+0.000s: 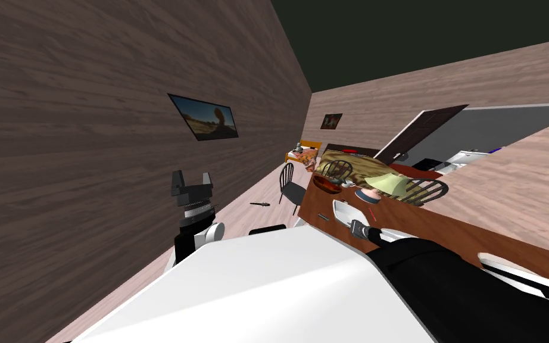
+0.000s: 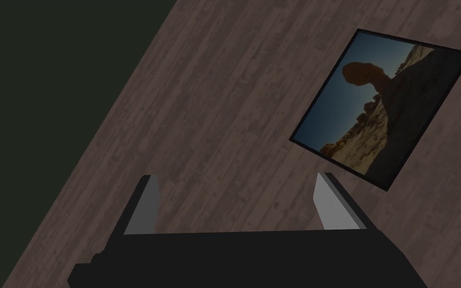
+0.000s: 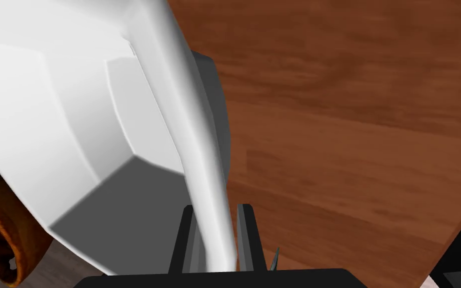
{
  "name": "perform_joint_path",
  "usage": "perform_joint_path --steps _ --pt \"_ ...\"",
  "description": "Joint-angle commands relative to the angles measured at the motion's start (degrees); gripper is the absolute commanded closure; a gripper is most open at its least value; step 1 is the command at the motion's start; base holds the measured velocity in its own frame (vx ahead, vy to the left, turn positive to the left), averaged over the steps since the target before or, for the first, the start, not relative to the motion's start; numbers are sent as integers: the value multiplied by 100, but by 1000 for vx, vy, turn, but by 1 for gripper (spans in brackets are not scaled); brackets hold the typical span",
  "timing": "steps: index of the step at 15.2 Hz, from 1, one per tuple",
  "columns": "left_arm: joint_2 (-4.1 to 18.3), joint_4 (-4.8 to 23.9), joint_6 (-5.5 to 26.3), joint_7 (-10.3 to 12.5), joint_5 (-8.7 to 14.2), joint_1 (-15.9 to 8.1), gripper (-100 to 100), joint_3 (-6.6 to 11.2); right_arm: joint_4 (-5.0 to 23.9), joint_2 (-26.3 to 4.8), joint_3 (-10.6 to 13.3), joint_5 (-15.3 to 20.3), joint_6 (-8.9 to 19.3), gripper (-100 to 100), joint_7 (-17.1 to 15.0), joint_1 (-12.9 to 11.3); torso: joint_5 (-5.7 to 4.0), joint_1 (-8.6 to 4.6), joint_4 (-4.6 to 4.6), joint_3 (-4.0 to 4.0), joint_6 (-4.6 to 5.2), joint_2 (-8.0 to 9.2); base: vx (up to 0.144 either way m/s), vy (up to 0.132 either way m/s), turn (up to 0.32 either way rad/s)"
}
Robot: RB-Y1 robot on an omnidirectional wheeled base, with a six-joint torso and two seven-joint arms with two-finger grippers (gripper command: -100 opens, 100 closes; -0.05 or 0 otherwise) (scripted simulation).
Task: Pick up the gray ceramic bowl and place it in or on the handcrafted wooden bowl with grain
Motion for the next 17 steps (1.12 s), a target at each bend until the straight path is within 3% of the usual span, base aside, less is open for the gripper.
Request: perform_joint_path --steps 1,7,10,13,17 --pt "0 0 0 0 0 0 0 0 -28 -120 8 -85 -43 100 -98 126 0 0 0 0 0 0 203 141 71" --pt "1 0 0 0 0 1 0 1 -33 -452 80 -290 -153 100 -372 353 18 -4 -3 -14 0 -25 221 119 54" --pt "1 0 0 0 0 1 0 1 -12 -764 85 -403 -302 100 -545 428 28 10 1 -10 2 -21 220 107 13" --pt "1 0 0 0 0 1 0 2 -2 -1010 80 -447 -431 100 -618 446 41 -9 6 -3 5 -10 185 16 -17" --pt "2 0 0 0 0 0 0 2 35 -1438 59 -485 -678 100 -707 438 51 -43 16 21 10 29 122 -67 -46"
